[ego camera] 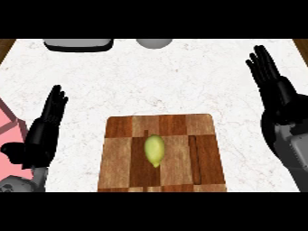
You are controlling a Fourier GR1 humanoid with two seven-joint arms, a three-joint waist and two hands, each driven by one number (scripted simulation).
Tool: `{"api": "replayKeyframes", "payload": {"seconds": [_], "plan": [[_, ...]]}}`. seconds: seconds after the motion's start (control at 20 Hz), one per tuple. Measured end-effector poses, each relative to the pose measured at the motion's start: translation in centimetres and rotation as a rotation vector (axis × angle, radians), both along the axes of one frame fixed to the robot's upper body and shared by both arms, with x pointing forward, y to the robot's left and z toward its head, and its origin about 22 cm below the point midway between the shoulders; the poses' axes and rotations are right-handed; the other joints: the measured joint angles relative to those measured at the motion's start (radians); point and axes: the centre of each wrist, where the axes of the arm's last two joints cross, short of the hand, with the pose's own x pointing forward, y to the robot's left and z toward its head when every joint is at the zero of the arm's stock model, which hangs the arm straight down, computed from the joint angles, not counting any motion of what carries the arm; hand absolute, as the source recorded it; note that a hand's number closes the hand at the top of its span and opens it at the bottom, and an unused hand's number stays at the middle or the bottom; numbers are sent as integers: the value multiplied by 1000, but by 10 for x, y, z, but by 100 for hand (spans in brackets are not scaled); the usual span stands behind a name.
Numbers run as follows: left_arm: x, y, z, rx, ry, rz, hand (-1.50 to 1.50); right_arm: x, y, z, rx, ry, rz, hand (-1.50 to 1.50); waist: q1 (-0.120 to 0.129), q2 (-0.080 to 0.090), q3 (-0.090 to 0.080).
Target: Pick the lemon from the cutting board and place it in the pot
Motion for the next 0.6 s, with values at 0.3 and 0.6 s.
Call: {"api": "replayKeyframes", "payload": {"seconds": [0.3,0.6], "plan": [[20,4,22,-24,-73,3,0,3,45,64,-78,-355,480,150,13,-19,2],[31,3,40,-79,-97,-4,0,0,32,87,-419,-785,493,-150,-6,-18,1]]}}
